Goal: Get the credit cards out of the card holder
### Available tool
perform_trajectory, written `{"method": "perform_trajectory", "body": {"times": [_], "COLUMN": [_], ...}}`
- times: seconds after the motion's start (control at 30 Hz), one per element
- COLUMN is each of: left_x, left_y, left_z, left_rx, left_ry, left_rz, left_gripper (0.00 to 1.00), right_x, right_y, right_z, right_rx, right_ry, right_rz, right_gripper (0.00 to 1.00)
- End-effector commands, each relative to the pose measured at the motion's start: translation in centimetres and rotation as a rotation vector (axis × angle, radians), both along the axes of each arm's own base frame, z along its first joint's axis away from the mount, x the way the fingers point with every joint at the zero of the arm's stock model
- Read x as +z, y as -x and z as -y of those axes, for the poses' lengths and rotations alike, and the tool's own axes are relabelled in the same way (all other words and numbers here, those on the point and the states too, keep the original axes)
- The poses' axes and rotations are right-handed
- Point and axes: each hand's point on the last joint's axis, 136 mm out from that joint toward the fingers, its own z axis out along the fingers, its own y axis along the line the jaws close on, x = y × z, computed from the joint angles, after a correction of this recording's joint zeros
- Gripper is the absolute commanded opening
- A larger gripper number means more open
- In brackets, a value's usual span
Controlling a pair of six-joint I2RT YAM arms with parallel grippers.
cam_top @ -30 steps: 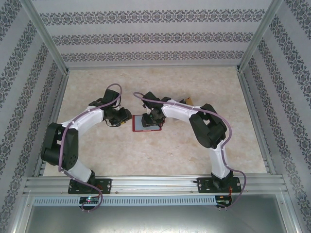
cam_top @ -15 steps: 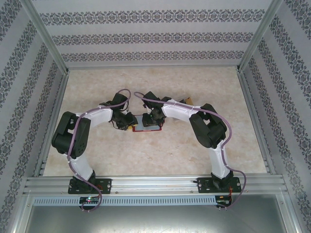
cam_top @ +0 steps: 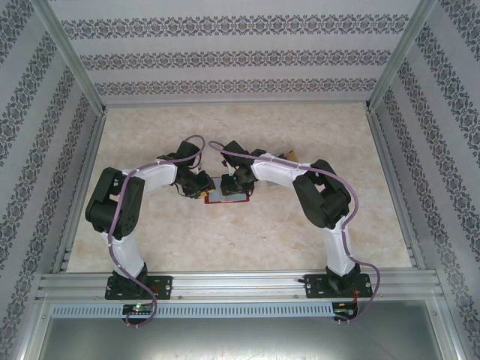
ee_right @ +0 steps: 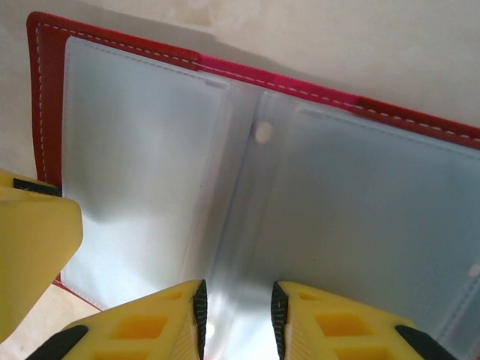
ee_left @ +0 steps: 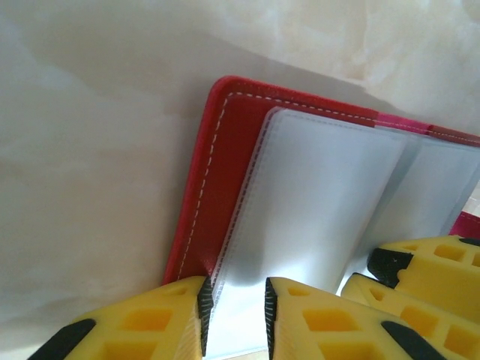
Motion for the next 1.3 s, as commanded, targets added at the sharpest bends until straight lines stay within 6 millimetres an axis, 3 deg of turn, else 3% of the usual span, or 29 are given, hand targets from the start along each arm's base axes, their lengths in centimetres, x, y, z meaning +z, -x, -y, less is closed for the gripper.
{"method": "perform_trajectory", "body": {"times": [0.0,0.2,0.43,0.63,0.8,1.1,1.27], "left_x": [-0.1,-0.1,-0.5,1.0,2.2,3.1,3.7], "left_y": [0.2,0.1,0.2,-0.4,-0.7,-0.8,-0.6], "left_z": [-0.3,-0.1,2.0,3.0,3.9,5.8,5.3], "left_rx": [-0.011,-0.018,-0.067,-0.080,-0.095,-0.125,-0.138], "left_ry": [-0.047,-0.051,0.032,0.095,0.156,0.278,0.240], "left_rz": [-0.013,-0.014,-0.030,0.015,0.053,0.077,0.097], "left_gripper": [0.31,0.31,0.23,0.10,0.05,0.00,0.00], "right_x": [-3.1,-3.2,-3.5,-3.4,-3.3,-2.8,-2.4], "right_y": [1.6,1.7,1.8,1.8,1.7,1.5,1.4], "right_z": [2.0,1.9,1.8,1.8,2.0,1.9,1.9], "right_rx": [-0.022,-0.026,-0.028,-0.037,-0.048,-0.058,-0.066], "right_ry": [0.072,0.063,0.045,0.028,0.011,-0.034,-0.052], "right_rz": [-0.086,-0.092,-0.107,-0.112,-0.114,-0.119,-0.118], "right_gripper": [0.33,0.33,0.31,0.28,0.25,0.19,0.19]}}
